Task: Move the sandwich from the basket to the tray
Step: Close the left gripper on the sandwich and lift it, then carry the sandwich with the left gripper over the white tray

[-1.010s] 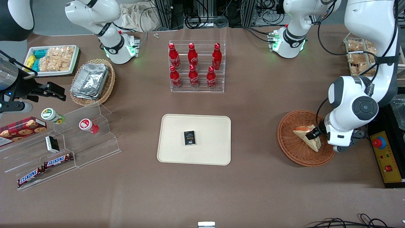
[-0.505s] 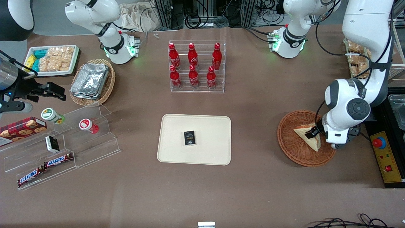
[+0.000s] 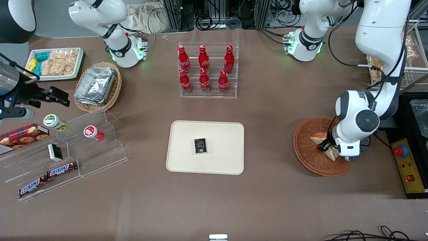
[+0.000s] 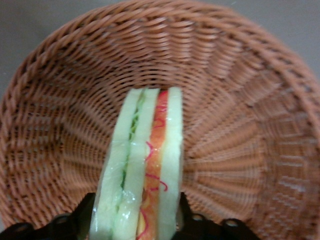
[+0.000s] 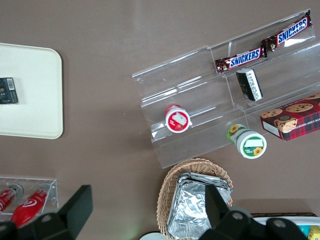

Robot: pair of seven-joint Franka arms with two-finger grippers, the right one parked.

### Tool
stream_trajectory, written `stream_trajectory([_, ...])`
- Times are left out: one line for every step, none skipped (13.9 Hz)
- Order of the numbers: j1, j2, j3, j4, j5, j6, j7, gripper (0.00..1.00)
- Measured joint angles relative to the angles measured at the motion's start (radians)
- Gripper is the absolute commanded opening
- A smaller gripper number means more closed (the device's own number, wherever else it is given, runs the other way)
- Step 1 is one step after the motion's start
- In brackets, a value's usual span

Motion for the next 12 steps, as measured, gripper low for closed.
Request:
stream_trajectory([-0.010,0.002,0.000,0.007,0.000,-0.001,-0.010,0.00])
stream_trajectory([-0.017,0.004,-0.001,0.011,0.001,-0.001,-0.014,0.00])
stream_trajectory([-0.020,0.004,-0.001,0.014,0.001,-0.002,-0.013,0.00])
stream_trajectory([-0.020,0.002,-0.001,0.023,0.001,-0.014,-0.003,0.00])
stream_trajectory([-0.020,-0.006,-0.002,0.049,0.001,-0.064,0.023,0.00])
stream_trajectory([-0.020,-0.021,-0.005,0.097,0.001,-0.164,0.060,0.00])
stream_trajectory([-0.020,-0.037,-0.015,0.169,0.000,-0.289,0.098,0.00])
stream_trajectory([-0.019,-0.052,-0.035,0.264,-0.003,-0.424,0.127,0.00])
stream_trajectory([-0.019,-0.060,-0.064,0.373,-0.015,-0.552,0.144,0.00])
stream_trajectory([-0.021,-0.061,-0.099,0.484,-0.033,-0.655,0.160,0.00])
stream_trajectory([-0.022,-0.055,-0.139,0.585,-0.047,-0.729,0.179,0.00])
stream_trajectory([-0.024,-0.044,-0.187,0.666,-0.052,-0.769,0.198,0.00])
